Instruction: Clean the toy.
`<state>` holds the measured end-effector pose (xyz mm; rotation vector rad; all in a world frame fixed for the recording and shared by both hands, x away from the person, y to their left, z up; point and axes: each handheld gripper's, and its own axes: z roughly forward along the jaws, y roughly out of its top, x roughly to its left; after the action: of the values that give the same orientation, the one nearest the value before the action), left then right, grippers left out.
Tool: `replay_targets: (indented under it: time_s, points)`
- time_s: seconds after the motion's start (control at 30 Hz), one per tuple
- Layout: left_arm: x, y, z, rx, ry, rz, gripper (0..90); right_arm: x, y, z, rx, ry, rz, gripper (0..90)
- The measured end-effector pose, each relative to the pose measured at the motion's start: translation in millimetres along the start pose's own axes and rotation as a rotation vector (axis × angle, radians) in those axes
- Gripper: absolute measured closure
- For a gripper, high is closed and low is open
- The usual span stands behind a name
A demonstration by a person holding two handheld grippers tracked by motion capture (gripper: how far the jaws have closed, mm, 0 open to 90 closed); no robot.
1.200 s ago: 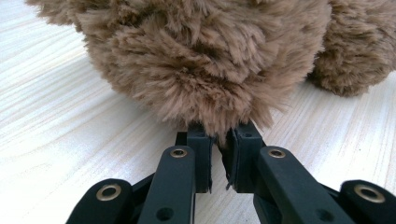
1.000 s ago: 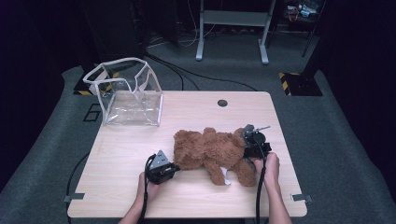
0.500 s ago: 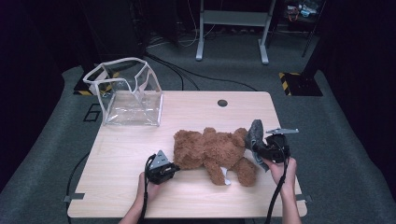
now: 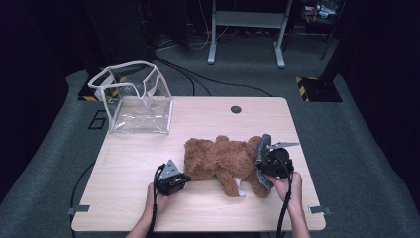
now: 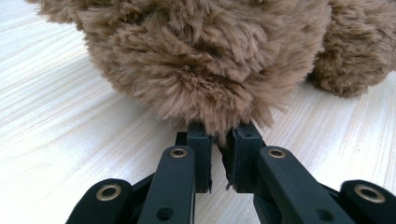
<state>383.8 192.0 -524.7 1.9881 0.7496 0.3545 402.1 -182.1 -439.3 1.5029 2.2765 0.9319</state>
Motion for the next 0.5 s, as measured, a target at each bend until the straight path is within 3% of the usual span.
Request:
replay_targets:
  time_s: [0.13, 0.27, 0.5]
  points:
    - [0.0, -0.1, 0.1, -0.001, -0.001, -0.002, 81.5, -1.2, -10.6, 1.0, 0.036, -0.013, -0.016, 71.5]
    - [-0.2, 0.0, 0.0, 0.0, 0.0, 0.0, 81.5, -4.2, -23.8, 0.0, 0.038, -0.019, 0.0, 71.6]
    - [0.1, 0.1, 0.0, 0.001, 0.002, 0.005, 81.5, -6.8, -38.0, -14.9, 0.064, -0.039, -0.003, 71.5]
